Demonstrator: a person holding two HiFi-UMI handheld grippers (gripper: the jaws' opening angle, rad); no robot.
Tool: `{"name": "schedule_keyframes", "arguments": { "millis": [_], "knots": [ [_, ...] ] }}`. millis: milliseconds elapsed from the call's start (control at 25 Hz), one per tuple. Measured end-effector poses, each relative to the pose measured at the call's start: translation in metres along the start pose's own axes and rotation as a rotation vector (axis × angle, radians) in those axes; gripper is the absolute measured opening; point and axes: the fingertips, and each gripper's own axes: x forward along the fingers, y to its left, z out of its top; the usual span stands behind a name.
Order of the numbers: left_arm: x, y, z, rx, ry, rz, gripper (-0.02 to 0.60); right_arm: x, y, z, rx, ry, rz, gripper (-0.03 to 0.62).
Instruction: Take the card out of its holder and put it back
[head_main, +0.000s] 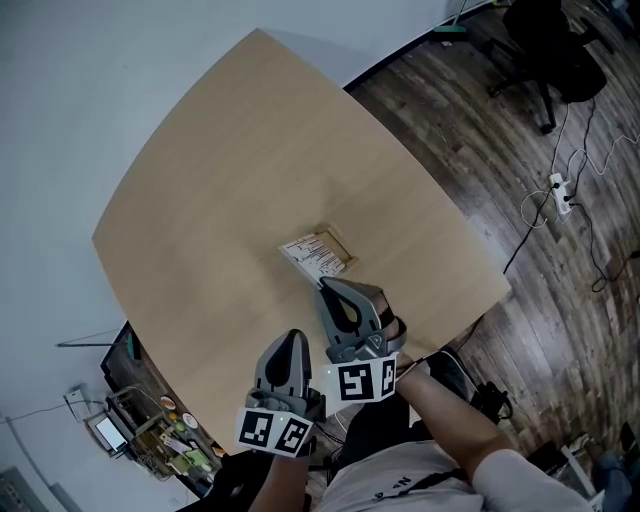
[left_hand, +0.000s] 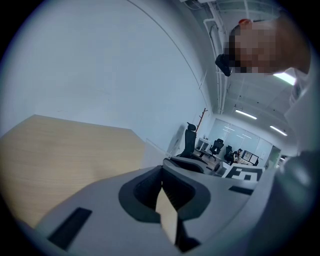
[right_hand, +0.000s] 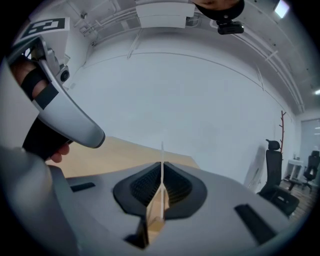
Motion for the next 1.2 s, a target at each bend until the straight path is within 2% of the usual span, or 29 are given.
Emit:
{"name": "schedule_keyframes", "arguments": {
  "millis": [720, 1200],
  "knots": [
    [-0.0006, 0.0000, -0.0006, 0.000, 0.001, -0.008, 0.012, -0.0020, -0.0059, 0.0022, 0.027, 0.051, -0.048, 0.025],
    [0.0009, -0.0005, 0.0016, 0.001, 0.001, -0.005, 0.012, -0.0018, -0.0039, 0.0010, 0.032, 0.056, -0.041, 0.025]
  ]
}}
